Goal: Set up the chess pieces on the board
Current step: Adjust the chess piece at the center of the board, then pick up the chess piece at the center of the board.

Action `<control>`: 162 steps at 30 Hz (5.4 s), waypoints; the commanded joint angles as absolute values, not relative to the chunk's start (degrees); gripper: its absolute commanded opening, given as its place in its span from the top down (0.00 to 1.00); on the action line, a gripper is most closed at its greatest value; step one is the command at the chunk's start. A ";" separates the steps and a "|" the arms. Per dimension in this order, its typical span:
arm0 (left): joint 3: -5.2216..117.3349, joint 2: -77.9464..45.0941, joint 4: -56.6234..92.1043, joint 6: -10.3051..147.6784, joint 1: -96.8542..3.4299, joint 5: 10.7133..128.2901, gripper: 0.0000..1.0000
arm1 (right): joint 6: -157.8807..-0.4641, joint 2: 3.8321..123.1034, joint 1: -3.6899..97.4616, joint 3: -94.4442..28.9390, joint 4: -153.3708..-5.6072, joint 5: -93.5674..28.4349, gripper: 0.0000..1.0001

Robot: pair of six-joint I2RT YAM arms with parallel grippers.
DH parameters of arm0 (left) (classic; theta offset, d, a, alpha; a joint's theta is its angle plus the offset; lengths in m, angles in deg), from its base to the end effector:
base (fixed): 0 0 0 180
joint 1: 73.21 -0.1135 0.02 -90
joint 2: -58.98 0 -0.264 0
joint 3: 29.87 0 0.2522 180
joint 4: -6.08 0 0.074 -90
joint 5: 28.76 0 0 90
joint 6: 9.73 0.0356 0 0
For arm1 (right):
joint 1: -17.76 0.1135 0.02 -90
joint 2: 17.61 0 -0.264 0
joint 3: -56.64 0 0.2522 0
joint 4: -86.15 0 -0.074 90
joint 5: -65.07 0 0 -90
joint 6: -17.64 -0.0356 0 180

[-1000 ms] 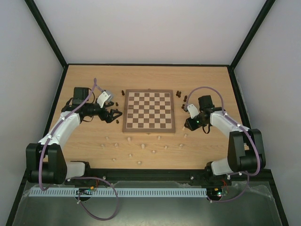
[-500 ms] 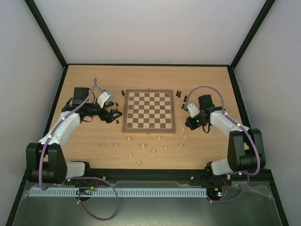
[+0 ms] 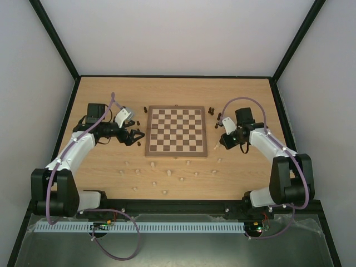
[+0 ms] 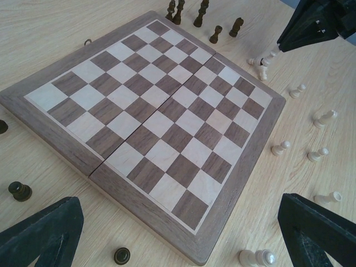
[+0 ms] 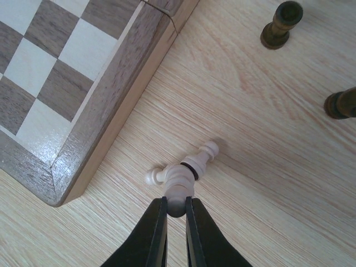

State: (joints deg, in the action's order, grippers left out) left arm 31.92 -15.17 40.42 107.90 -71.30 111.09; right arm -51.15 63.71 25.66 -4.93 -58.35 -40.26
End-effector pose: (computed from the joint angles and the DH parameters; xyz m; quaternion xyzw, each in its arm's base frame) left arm 0.2597 -0.0359 0.2429 0.3652 0.7754 -0.3074 0.4134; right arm 0.2753 0.0477 0.2002 -0.2763 0.9055 0.0921 0.3087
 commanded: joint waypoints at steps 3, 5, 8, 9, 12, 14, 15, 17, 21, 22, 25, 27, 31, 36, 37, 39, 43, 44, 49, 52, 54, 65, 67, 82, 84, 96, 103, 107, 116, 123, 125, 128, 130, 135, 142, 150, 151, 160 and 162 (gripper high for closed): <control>32.00 -15.73 41.28 109.49 -71.49 113.29 0.01 | -51.00 62.54 25.92 -7.88 -54.24 -39.65 0.91; 31.97 -15.78 41.34 109.53 -71.50 113.33 0.01 | -50.96 62.64 25.99 -8.40 -53.95 -39.70 0.91; 31.99 -15.78 41.38 109.62 -71.50 113.38 0.01 | -50.87 62.48 26.00 -9.19 -53.36 -39.93 0.91; 32.00 -15.81 41.41 109.54 -71.48 113.39 0.01 | -50.83 62.39 26.00 -9.31 -53.05 -40.19 0.91; 32.07 -16.05 41.43 109.69 -71.46 113.46 0.01 | -50.36 62.20 25.99 -10.01 -51.81 -41.56 0.91; 32.18 -16.15 41.43 109.78 -71.45 113.60 0.01 | -50.22 62.09 25.97 -10.42 -51.04 -42.71 0.91; 32.14 -16.29 41.52 109.86 -71.45 113.63 0.01 | -50.17 61.98 25.94 -10.65 -50.72 -43.18 0.91; 32.31 -16.66 41.77 110.09 -71.45 113.74 0.01 | -49.93 61.90 26.01 -11.14 -49.76 -44.50 0.91; 32.35 -17.03 42.23 110.54 -71.37 113.92 0.01 | -49.33 61.79 26.04 -11.43 -48.72 -46.05 0.90; 32.40 -17.04 42.29 110.58 -71.37 113.97 0.01 | -49.13 62.04 26.10 -11.25 -48.71 -45.73 0.90; 32.40 -17.11 42.43 110.84 -71.36 114.13 0.01 | -48.65 63.74 26.55 -9.34 -49.80 -43.22 0.90; 32.31 -17.21 42.49 110.94 -71.36 114.15 0.01 | -48.77 65.37 27.16 -7.62 -50.63 -40.48 0.91; 32.50 -17.49 42.68 111.03 -71.36 114.24 0.01 | -49.68 65.46 27.33 -4.07 -54.24 -34.27 0.91; 32.74 -18.10 42.92 111.28 -71.19 114.33 0.01 | -51.26 66.01 27.28 -2.57 -56.10 -28.99 0.91; 32.81 -18.10 43.02 111.36 -71.11 114.33 0.01 | -51.48 65.93 27.30 -2.36 -56.28 -28.22 0.91; 32.62 -18.03 43.18 111.50 -71.10 114.33 0.01 | -51.55 65.13 27.34 -1.98 -56.41 -27.68 0.90; 32.55 -18.01 43.24 111.68 -71.10 114.33 0.01 | -51.62 62.65 27.34 -1.88 -55.37 -26.72 0.90; 32.50 -18.01 43.25 111.72 -71.10 114.33 0.01 | -51.49 61.77 27.29 -1.86 -54.90 -26.61 0.90; 32.69 -18.46 43.55 112.14 -71.02 114.70 0.01 | -50.40 56.76 27.33 -3.90 -50.28 -32.23 0.86; 33.26 -19.08 44.68 112.87 -70.93 115.28 0.01 | -50.50 55.68 27.34 -5.91 -48.80 -36.24 0.85; 33.43 -19.09 45.19 113.16 -70.93 115.44 0.01 | -50.61 56.01 27.27 -7.58 -47.33 -38.74 0.86; 32.77 -18.24 45.38 113.58 -70.93 115.44 0.01 | -52.56 62.92 27.22 -4.30 -51.56 -34.30 0.57; 32.84 -18.57 45.49 113.65 -70.93 115.48 0.01 | -53.10 63.47 27.23 -3.77 -52.68 -32.91 0.57; 33.14 -19.20 45.92 114.01 -70.85 115.65 0.01 | -55.72 70.36 27.34 -4.08 -55.49 -27.09 0.58; 33.12 -19.14 45.86 114.02 -70.88 115.64 0.01 | -55.30 71.25 27.31 -4.50 -55.56 -27.53 0.58; 33.54 -19.75 46.16 114.06 -70.84 115.56 0.01 | -54.26 70.42 27.34 -4.64 -55.88 -26.20 0.93; 33.99 -20.53 46.37 114.31 -70.75 115.70 0.01 | -52.57 68.68 27.32 -4.51 -54.71 -26.31 0.96; 33.67 -20.27 46.70 114.80 -70.66 115.75 0.01 | -51.08 63.71 27.48 -2.35 -55.90 -31.34 0.87; 34.14 -20.47 47.82 115.51 -70.66 116.65 0.01 | -50.02 64.29 27.69 -4.23 -52.21 -31.53 0.91; 37.37 -22.54 54.36 119.54 -70.66 119.91 0.01 | -47.33 61.61 27.69 -11.75 -45.16 -40.68 0.90; 38.74 -23.46 57.02 121.56 -70.66 121.03 0.01 | -46.06 61.67 27.69 -13.40 -43.54 -43.13 0.89; 41.73 -26.46 62.88 126.06 -70.66 123.69 0.01 | -43.99 62.98 27.69 -16.86 -39.64 -48.62 0.89; 44.72 -29.27 69.20 131.37 -70.66 125.64 0.01 | -42.98 64.18 27.69 -19.32 -36.95 -52.03 0.88; 48.70 -34.96 81.39 143.42 -71.53 128.55 0.01 | -43.87 64.84 27.69 -16.30 -39.18 -45.49 0.88; 48.00 -34.48 80.89 144.30 -73.11 128.70 0.01 | -46.53 68.70 27.69 -10.64 -45.53 -40.04 0.79; 45.64 -31.51 73.42 137.77 -73.37 126.96 0.01 | -49.15 72.86 27.70 -8.48 -50.91 -32.48 0.38; 45.24 -30.78 72.40 136.71 -73.46 126.72 0.01 | -49.09 71.79 27.68 -8.27 -50.84 -32.34 0.34; 43.96 -28.15 66.94 130.50 -73.91 124.45 0.01 | -47.22 59.54 27.86 -7.07 -45.47 -34.58 0.32; 43.99 -28.17 66.56 129.80 -73.91 123.99 0.01 | -46.57 57.78 28.31 -5.90 -44.13 -35.52 0.34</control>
